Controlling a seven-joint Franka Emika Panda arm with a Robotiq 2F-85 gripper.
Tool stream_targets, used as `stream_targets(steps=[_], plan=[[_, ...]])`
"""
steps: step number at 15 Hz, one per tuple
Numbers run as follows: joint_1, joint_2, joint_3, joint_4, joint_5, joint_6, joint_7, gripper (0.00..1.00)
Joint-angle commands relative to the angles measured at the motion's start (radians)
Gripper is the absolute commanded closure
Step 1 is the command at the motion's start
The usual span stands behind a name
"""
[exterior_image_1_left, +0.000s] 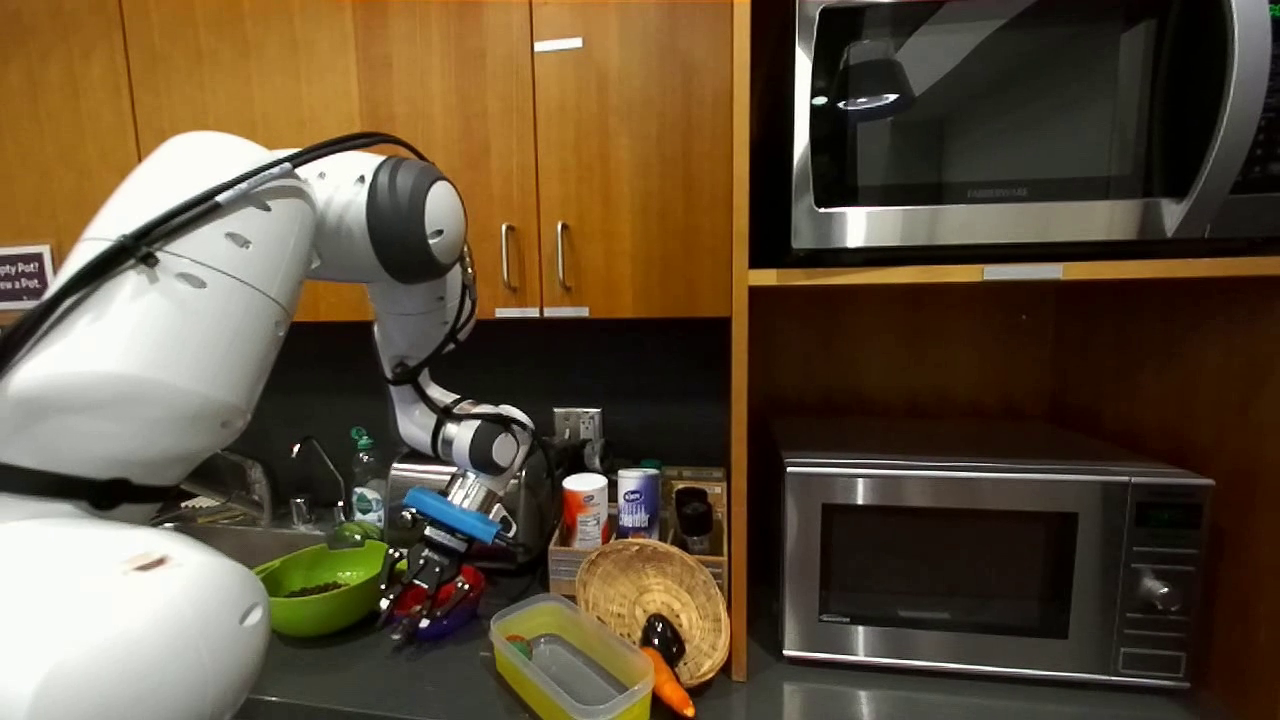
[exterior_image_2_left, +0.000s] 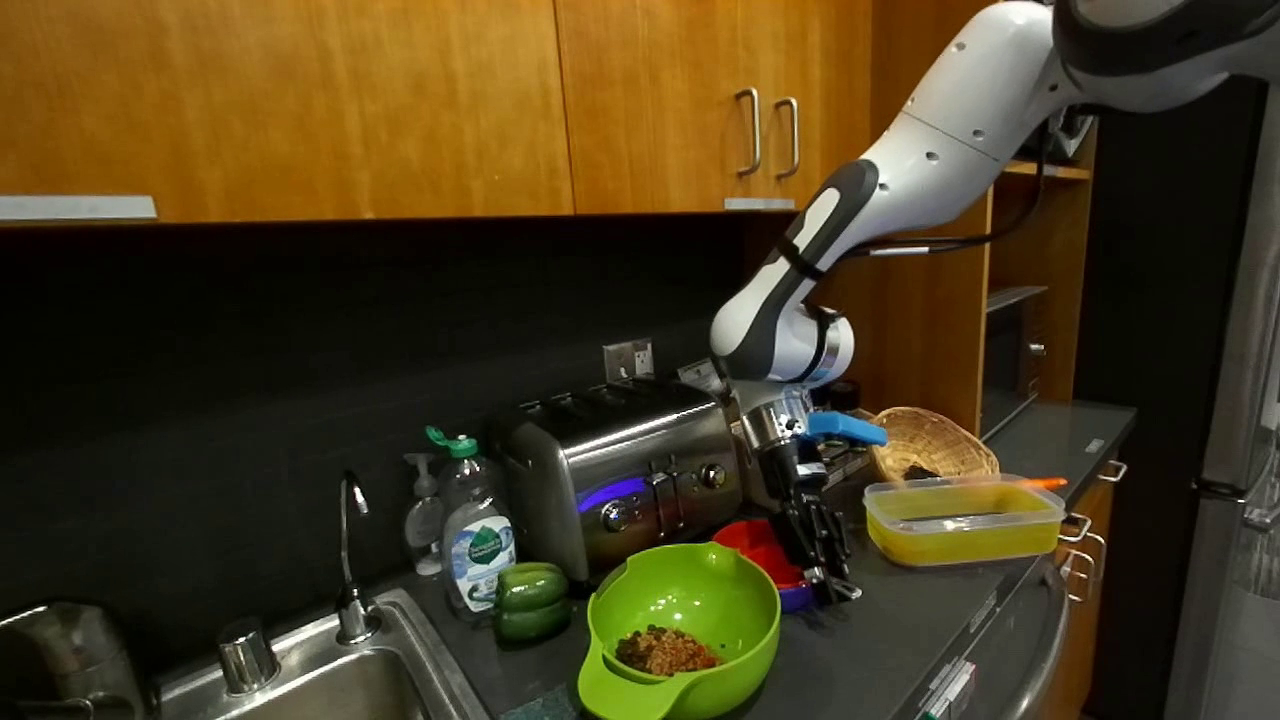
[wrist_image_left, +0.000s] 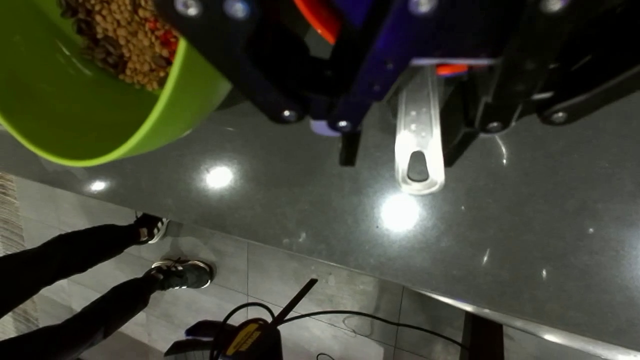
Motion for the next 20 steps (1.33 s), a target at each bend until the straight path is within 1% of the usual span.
stream_targets(steps=[1,2,3,4,5,7,9,10,17,20], plan=[[-0.009,-0.014,0.010,0.003,-0.003,-0.020,0.027,0.67],[-0.009,-0.021,0.010,-0.003,-0.002,-0.018,0.033,0.62],[-0.008,-0.028,0.009,-0.008,-0.001,-0.017,0.041,0.61],[-0.004,-0.038,0.009,-0.017,-0.001,-0.011,0.055,0.66],[-0.002,-0.049,0.009,-0.025,0.000,-0.004,0.068,0.71],[0.003,-0.068,0.011,-0.038,0.003,0.004,0.094,0.91],[0.005,-0.085,0.012,-0.045,0.004,0.006,0.117,1.00],[0.006,-0.092,0.013,-0.048,0.005,0.006,0.125,0.95],[0.007,-0.126,0.014,-0.061,0.012,0.005,0.165,0.95],[0.007,-0.177,0.013,-0.108,0.021,0.027,0.188,0.95]])
